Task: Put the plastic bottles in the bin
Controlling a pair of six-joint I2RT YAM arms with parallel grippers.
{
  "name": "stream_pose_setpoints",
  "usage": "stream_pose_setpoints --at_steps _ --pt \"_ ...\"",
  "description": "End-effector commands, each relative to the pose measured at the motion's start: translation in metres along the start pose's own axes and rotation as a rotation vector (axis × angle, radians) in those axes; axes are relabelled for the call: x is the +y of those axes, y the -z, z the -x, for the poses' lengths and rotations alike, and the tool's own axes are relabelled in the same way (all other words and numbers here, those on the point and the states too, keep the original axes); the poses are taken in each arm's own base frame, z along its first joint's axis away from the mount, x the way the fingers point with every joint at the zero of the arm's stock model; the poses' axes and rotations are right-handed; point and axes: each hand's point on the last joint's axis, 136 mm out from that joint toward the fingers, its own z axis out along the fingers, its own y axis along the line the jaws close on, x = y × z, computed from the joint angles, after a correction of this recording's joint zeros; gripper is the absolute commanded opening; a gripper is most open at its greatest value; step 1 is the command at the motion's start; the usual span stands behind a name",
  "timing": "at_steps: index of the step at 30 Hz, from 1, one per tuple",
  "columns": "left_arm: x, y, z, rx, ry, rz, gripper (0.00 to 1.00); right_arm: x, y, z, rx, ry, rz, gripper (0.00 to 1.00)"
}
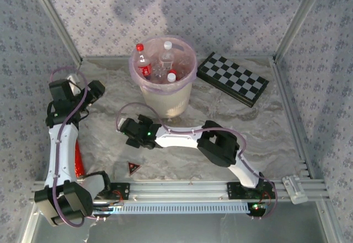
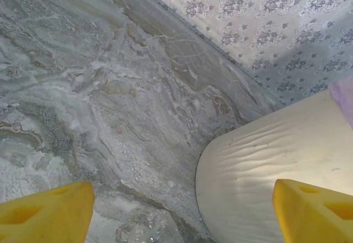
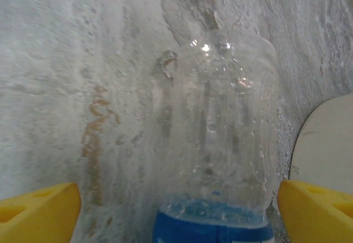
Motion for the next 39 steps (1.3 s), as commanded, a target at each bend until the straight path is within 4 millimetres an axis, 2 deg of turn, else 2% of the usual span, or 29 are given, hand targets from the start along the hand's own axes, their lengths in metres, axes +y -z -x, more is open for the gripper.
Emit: stream_pose_setpoints --at_steps 1,3,6,10,15,18,24,28,32,35,37,39 --pt "-0.008 0.007 0.007 -0.026 -0.026 -0.037 0.84 -0.004 -0.008 -0.007 0.043 0.001 -0.039 0.88" --pt "-0.009 0.006 0.007 -0.025 -0.028 -0.042 0.84 -0.001 -0.011 -0.012 0.054 0.003 -0.034 0.82" --pt "-0.01 0.007 0.007 -0.029 -0.03 -0.048 0.84 0.0 -0.008 -0.011 0.051 0.012 -0.041 0.68" --pt "-0.01 0.005 0.008 -0.034 -0.021 -0.055 0.84 -0.003 0.003 -0.006 0.041 0.016 -0.045 0.58" --pt "-0.019 0.01 0.011 -0.041 -0.011 -0.087 0.84 -0.01 0.032 0.01 0.004 0.01 0.0 0.49" --pt "-0.029 0.017 0.016 -0.052 -0.006 -0.124 0.84 -0.018 0.061 0.023 -0.035 -0.008 0.047 0.46" --pt "-0.05 0.029 0.029 -0.08 -0.002 -0.192 0.84 -0.038 0.14 0.048 -0.141 -0.078 0.185 0.45" --pt "-0.063 0.031 0.033 -0.066 0.013 -0.253 0.84 -0.06 0.214 0.066 -0.264 -0.119 0.251 0.45" --pt "-0.088 0.039 0.026 -0.049 -0.022 -0.325 0.85 -0.1 0.288 0.079 -0.418 -0.179 0.249 0.45" --pt "-0.113 0.046 0.016 -0.034 -0.072 -0.373 0.85 -0.136 0.334 0.087 -0.534 -0.235 0.22 0.45" --pt "-0.127 0.046 0.01 -0.018 -0.09 -0.401 0.85 -0.158 0.357 0.09 -0.603 -0.265 0.187 0.45" --pt "-0.139 0.044 0.004 0.0 -0.112 -0.422 0.85 -0.181 0.371 0.091 -0.653 -0.286 0.143 0.45"
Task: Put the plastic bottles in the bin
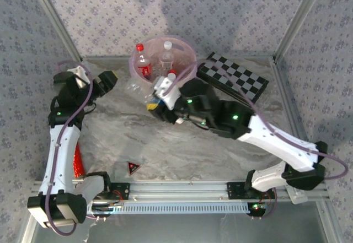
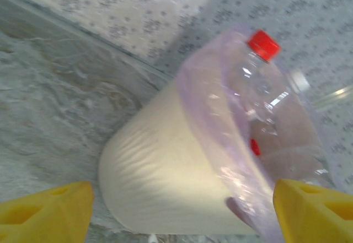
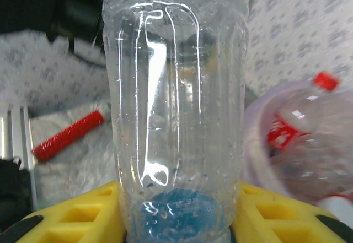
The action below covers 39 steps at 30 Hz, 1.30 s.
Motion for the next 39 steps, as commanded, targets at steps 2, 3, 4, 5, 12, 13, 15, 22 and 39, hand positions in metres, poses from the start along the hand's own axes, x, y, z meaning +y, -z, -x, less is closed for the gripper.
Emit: stream_pose_setpoints --at_steps 2,3,4,5,12,13,15,22,39 --pt "-0.04 -0.001 0.009 -0.027 -0.075 -0.075 0.85 -0.039 0.022 0.029 -0.098 -0.027 -0.073 0.45" --pt "-0.043 -0.005 0.008 -0.019 -0.082 -0.076 0.85 -0.052 0.022 0.032 -0.108 -0.029 -0.099 0.45" --pt "-0.045 -0.009 0.006 -0.011 -0.085 -0.078 0.85 -0.067 0.021 0.034 -0.115 -0.03 -0.133 0.45" --pt "-0.046 -0.013 0.005 -0.005 -0.085 -0.079 0.85 -0.08 0.019 0.036 -0.116 -0.024 -0.157 0.45" --pt "-0.05 -0.04 -0.008 0.035 -0.106 -0.065 0.84 -0.151 -0.017 0.031 -0.1 -0.023 -0.223 0.45" --pt "-0.049 -0.044 -0.009 0.042 -0.105 -0.061 0.84 -0.156 -0.025 0.028 -0.087 -0.016 -0.218 0.45" --pt "-0.048 -0.049 -0.012 0.051 -0.108 -0.056 0.84 -0.164 -0.042 0.02 -0.061 0.002 -0.21 0.45" --pt "-0.04 -0.064 -0.021 0.081 -0.112 -0.024 0.84 -0.186 -0.095 -0.019 0.057 0.028 -0.188 0.47" --pt "-0.028 -0.074 -0.024 0.088 -0.106 0.019 0.82 -0.202 -0.156 -0.163 0.575 -0.057 -0.152 0.49"
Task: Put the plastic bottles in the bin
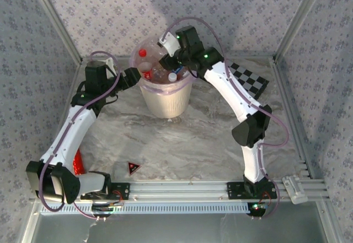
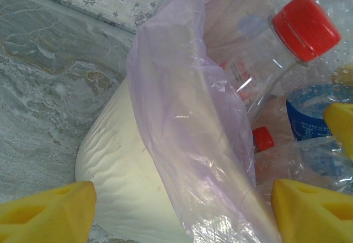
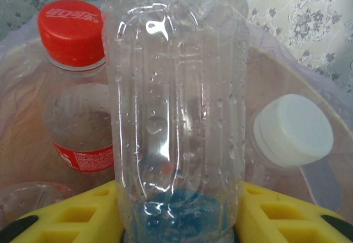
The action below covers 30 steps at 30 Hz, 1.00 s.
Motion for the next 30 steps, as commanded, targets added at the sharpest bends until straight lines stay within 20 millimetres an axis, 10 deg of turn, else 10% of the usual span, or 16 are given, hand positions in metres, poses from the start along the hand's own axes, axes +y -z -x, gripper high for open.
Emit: stream_pose_setpoints --at_steps 1,11,22,30 --pt "-0.01 0.003 0.011 -0.031 -0.037 -0.014 0.82 0.009 -0.03 -0.074 0.282 -0.017 0.012 0.49" --pt "-0.014 0.001 0.01 -0.028 -0.037 -0.023 0.82 0.028 -0.058 -0.111 0.431 -0.013 -0.021 0.66" --pt "-0.015 0.008 0.011 -0.03 -0.057 -0.009 0.82 0.017 0.027 -0.006 0.126 0.0 -0.099 0.97" --pt "-0.016 0.013 0.012 -0.037 -0.066 -0.009 0.82 0.008 0.088 0.041 -0.054 -0.022 -0.13 1.0"
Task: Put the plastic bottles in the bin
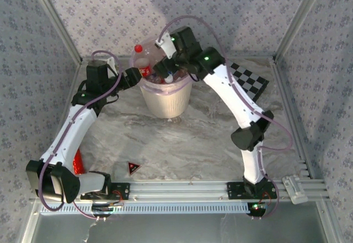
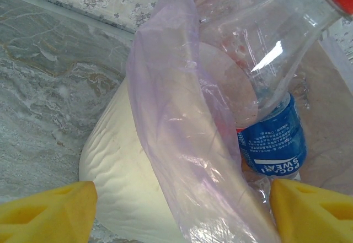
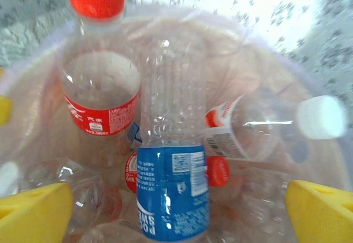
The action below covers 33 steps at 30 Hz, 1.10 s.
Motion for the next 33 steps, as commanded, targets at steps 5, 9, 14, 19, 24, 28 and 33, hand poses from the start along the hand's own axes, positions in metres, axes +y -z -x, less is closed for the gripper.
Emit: stream_pose_setpoints --at_steps 5,9,14,19,24,28,33 --pt "-0.014 0.03 0.017 -0.064 -0.084 0.007 0.82 -0.027 0.057 0.019 -0.097 -0.039 -0.102 1.0" --pt "-0.011 0.054 0.024 -0.109 -0.165 0.067 0.84 -0.056 0.087 0.001 -0.12 -0.101 -0.197 1.0" --pt "0.009 0.088 0.03 -0.206 -0.262 0.202 0.91 -0.102 0.126 -0.063 -0.101 -0.275 -0.327 0.99" --pt "0.082 0.099 0.02 -0.279 -0.308 0.501 1.0 -0.14 0.154 -0.156 -0.066 -0.431 -0.508 1.0" --pt "0.149 0.091 -0.003 -0.297 -0.276 0.662 1.0 -0.149 0.157 -0.264 0.074 -0.542 -0.635 1.0" --pt "0.182 0.07 -0.022 -0.306 -0.314 0.724 1.0 -0.151 0.154 -0.335 0.124 -0.633 -0.738 1.0" --pt "0.209 0.041 -0.041 -0.295 -0.334 0.728 1.0 -0.15 0.14 -0.396 0.142 -0.674 -0.818 1.0"
